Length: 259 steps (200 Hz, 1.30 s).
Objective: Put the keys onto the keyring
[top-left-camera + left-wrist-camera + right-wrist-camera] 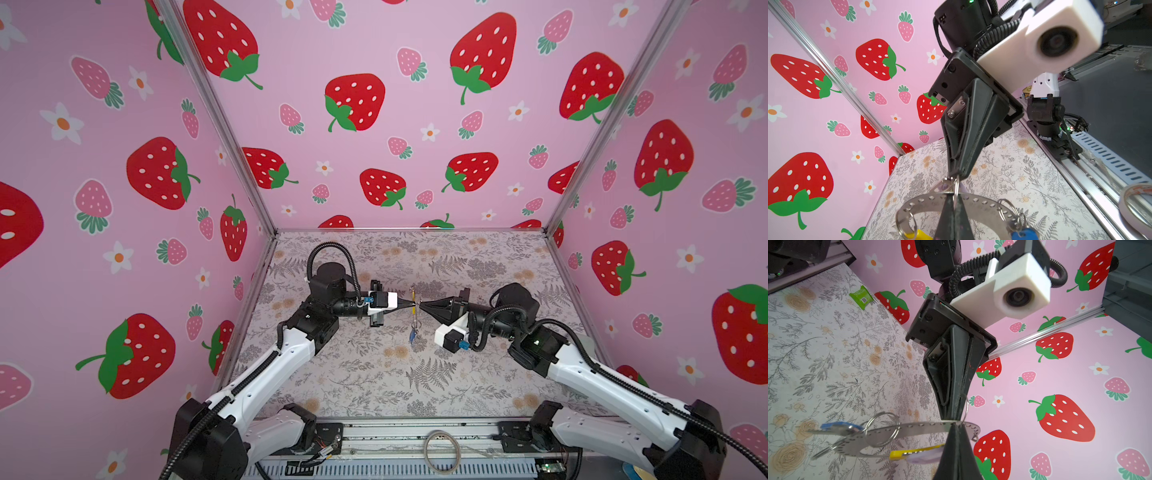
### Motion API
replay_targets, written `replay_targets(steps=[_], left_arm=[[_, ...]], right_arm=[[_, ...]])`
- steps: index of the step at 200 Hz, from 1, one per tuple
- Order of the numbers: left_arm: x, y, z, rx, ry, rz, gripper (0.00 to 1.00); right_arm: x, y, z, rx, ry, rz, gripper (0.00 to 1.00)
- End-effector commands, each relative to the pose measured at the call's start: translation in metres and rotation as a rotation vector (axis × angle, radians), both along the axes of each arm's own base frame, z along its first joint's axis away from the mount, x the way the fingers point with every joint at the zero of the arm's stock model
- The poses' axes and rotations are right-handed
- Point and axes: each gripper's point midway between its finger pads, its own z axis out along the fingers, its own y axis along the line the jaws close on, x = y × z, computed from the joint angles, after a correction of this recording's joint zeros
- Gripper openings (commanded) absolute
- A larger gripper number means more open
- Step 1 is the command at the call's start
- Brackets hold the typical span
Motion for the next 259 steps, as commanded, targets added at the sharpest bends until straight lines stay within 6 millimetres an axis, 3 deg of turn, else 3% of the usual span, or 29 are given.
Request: replay_targets(steps=[1, 86, 190, 259], left_arm=[[0.004, 0.006, 0.057, -0.096, -0.121, 0.014, 0.00], [0.014, 0.010, 0.077, -0.146, -0.038, 0.028, 0.00], [0.021, 0.008, 0.079, -0.165, -0.003, 0.041, 0.00], [0.025, 0.004, 0.078, -0.178, 0.013, 0.041, 0.00]], right_arm=[[0.003, -0.002, -0.024, -0.064, -0.026, -0.032, 0.00], [0.009, -0.001, -0.027, -0.089, -0.199, -0.107, 0.00], [0.006, 0.008, -0.036, -0.131, -0.263, -0.114, 0.00], [-0.002, 0.013, -0.015, -0.058, -0.230, -0.075, 0.00]])
